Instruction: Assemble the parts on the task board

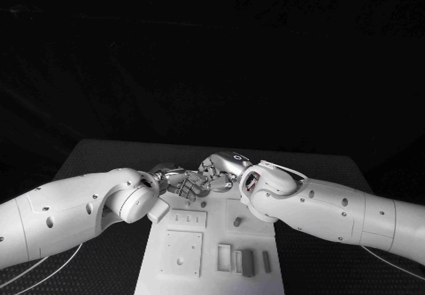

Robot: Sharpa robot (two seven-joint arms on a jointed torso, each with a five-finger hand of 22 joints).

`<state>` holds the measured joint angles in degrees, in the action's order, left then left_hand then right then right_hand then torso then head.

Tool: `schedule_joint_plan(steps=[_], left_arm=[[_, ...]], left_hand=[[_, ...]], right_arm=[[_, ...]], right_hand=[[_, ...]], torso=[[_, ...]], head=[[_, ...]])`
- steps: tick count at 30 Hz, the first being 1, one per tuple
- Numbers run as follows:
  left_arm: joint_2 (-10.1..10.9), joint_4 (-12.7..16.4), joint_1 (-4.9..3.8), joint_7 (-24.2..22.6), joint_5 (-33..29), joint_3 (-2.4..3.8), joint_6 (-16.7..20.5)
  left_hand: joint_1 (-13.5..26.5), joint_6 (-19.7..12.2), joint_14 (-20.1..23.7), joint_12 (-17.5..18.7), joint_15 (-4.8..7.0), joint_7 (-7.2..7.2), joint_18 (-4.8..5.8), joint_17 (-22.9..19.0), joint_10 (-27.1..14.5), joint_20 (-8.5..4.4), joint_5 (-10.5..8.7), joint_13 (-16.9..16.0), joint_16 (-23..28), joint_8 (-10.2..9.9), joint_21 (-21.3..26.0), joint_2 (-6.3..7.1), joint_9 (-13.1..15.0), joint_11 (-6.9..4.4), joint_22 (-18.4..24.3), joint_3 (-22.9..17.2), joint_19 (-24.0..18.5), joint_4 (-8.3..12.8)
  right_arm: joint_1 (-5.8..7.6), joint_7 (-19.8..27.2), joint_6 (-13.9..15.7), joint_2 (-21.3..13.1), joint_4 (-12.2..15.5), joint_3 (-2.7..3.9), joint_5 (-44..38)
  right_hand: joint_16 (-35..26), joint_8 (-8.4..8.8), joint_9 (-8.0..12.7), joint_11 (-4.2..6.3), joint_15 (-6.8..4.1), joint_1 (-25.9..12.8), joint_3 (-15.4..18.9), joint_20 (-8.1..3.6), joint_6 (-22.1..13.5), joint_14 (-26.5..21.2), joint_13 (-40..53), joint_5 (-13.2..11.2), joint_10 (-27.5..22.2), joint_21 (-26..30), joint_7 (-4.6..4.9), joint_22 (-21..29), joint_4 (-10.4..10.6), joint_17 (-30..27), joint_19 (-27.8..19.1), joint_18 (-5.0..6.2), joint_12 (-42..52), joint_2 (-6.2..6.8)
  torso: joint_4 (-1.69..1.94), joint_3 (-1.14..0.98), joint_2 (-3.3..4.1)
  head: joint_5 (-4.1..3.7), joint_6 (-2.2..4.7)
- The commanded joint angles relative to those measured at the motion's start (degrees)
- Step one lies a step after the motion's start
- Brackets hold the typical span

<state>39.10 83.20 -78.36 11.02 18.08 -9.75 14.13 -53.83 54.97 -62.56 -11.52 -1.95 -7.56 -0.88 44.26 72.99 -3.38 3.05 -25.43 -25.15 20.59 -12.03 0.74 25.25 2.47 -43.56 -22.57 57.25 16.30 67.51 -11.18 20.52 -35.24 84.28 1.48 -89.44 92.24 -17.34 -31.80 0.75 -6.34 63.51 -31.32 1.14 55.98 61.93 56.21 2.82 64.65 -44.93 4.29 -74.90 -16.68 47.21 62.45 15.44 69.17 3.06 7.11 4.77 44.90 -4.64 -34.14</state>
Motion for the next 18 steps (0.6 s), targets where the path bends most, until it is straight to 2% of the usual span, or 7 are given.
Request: schedule_joint_plan(steps=[1, 10, 18], left_arm=[[-0.15, 0.10, -0.10, -0.60, 0.16, 0.09, -0.02], [-0.32, -0.02, -0.10, -0.58, 0.16, 0.09, -0.17], [-0.26, -0.05, -0.10, -0.04, 0.64, 0.09, -0.20]], left_hand=[[-0.47, 0.42, -0.41, 0.24, -0.16, 0.06, -0.04, 0.12, 0.25, -0.04, -0.23, -0.14, 0.35, 0.03, 0.19, -0.09, 0.08, 0.09, -0.07, -0.50, 0.27, -0.07], [-0.10, 0.77, -0.57, 0.45, -0.13, 0.17, 0.05, 0.48, 0.45, -0.09, -0.23, -0.56, 0.55, 0.08, 0.22, -0.32, 0.15, 0.05, -0.22, -1.14, 0.36, -0.46], [-1.18, 1.30, -0.93, 0.71, 0.02, 0.40, 0.09, 1.07, 0.96, -0.25, -0.22, -1.19, 0.76, 0.16, 0.17, -1.34, 0.25, -0.14, -0.51, -3.44, 0.62, -0.51]], right_arm=[[-0.07, 0.29, -1.09, 0.00, 0.07, -0.02, -0.58], [-0.17, 0.35, -1.26, 0.12, 0.20, -0.02, -0.48], [-0.24, 0.26, -1.13, 0.12, 0.19, -0.02, -0.48]], right_hand=[[0.07, -0.24, -0.03, 0.06, -0.33, 0.27, -0.23, -0.01, 1.81, -0.02, -0.09, 0.02, 0.28, -0.21, 1.28, -1.01, 0.21, -0.07, 0.28, -0.45, -0.02, -0.19], [0.06, -0.22, -0.03, 0.06, -0.33, 0.23, -0.23, -0.01, 1.81, 0.00, -0.10, 0.02, 0.29, -0.20, 1.28, -1.00, 0.21, -0.08, 0.29, -0.44, -0.04, -0.18], [0.04, -0.21, -0.04, 0.07, -0.34, 0.21, -0.24, -0.02, 1.81, 0.01, -0.10, 0.02, 0.30, -0.19, 1.27, -0.99, 0.21, -0.08, 0.29, -0.45, -0.05, -0.17]], torso=[[-0.01, -0.02, 0.01], [-0.04, -0.06, 0.04], [-0.01, -0.03, 0.03]], head=[[0.11, 0.03], [0.26, 0.01], [0.28, -0.08]])
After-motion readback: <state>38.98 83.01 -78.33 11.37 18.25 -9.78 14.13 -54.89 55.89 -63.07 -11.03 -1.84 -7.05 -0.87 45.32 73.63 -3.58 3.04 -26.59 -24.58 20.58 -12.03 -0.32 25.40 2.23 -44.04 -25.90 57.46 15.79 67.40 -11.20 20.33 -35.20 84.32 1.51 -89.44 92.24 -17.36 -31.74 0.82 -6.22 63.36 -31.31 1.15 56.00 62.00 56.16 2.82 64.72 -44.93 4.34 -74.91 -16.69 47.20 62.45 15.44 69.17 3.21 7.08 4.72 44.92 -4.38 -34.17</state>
